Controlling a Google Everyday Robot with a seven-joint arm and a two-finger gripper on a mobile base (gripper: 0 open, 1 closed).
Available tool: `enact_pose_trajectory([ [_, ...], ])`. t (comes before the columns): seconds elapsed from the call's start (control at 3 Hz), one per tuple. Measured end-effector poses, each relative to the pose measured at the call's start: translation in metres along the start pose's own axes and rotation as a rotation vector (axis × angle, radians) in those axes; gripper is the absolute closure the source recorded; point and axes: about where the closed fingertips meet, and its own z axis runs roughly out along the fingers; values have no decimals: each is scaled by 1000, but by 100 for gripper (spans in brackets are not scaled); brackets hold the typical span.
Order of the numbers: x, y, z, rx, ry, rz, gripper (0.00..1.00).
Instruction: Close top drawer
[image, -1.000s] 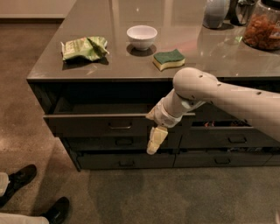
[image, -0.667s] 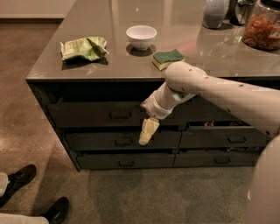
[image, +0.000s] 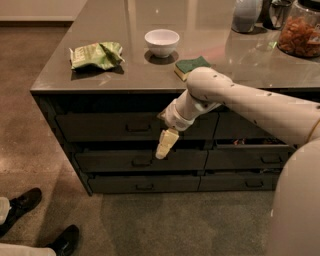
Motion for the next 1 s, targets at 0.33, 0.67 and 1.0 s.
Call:
enact_pose_trajectory([
  [0.33, 9, 0, 1, 8, -24, 16, 0],
  [0.67, 22, 11, -2, 17, -43, 31, 0],
  [1.0, 35, 25, -9, 22, -51, 39, 0],
])
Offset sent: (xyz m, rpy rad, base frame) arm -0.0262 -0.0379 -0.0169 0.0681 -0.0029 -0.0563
